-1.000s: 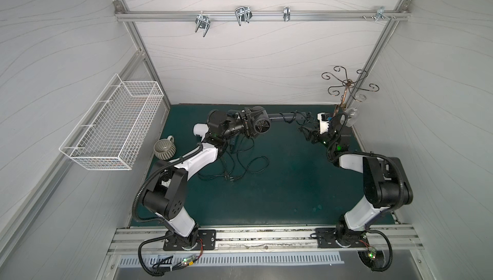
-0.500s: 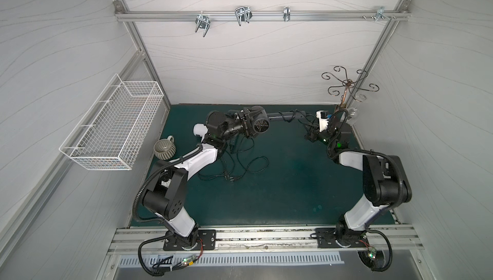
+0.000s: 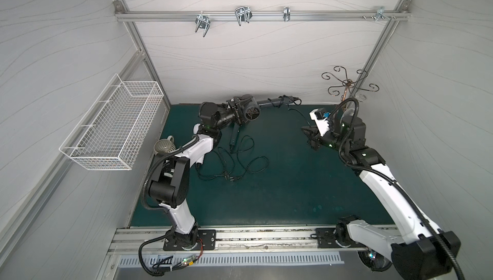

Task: Wrap the cord around the hair dryer
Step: Wrap the power cord around the hair dryer.

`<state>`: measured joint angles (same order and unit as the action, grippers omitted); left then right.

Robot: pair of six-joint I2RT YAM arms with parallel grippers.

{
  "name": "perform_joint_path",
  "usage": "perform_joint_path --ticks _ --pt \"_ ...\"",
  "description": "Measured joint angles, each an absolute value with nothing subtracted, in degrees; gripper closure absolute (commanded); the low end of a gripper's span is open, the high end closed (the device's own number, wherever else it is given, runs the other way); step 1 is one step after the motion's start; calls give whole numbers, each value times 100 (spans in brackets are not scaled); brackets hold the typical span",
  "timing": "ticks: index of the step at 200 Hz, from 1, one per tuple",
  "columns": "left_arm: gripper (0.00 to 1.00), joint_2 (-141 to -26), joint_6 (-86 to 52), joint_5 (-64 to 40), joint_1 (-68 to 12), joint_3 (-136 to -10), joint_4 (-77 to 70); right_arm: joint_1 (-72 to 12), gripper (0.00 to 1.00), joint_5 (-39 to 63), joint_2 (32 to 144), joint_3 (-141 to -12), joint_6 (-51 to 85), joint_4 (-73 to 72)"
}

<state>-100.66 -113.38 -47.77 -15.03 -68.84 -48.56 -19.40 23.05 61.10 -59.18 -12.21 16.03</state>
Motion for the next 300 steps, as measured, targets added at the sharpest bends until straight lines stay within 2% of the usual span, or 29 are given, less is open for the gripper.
perform_joint_path --ticks 30,68,95,114,155,182,215,264,300 --pt "100 -10359 -11452 -4821 -1555 -7242 -5076 -2888 100 1208 6309 -6149 -1599 2818" --pt "100 -10361 -11319 -5026 -1614 -7242 -5085 -3496 100 19 7332 -6539 -1774 3776" --pt "100 -10353 -10597 -5408 -1629 -7188 -4589 -3916 100 -521 7682 -7166 -1940 4307" --pt "100 -10285 -9592 -5605 -1660 -7052 -3594 -4108 100 -764 7693 -7703 -2051 4567" --pt "100 -10068 -6377 -5749 -1953 -7148 -21 -4171 100 -945 7655 -8431 -2357 4842" --pt "100 -9706 -4858 -5867 -2226 -7166 1170 -3940 100 -582 7688 -8541 -2648 4890" --pt "100 -9137 -3277 -5986 -2565 -7153 1951 -3391 100 440 8005 -8836 -3006 4810" --pt "100 -8197 -2580 -6316 -2781 -6521 1229 -2574 100 2438 8759 -9201 -3164 4652" --pt "100 -8034 -2554 -6497 -2786 -6449 683 -2311 100 3881 9428 -9255 -3203 4512"
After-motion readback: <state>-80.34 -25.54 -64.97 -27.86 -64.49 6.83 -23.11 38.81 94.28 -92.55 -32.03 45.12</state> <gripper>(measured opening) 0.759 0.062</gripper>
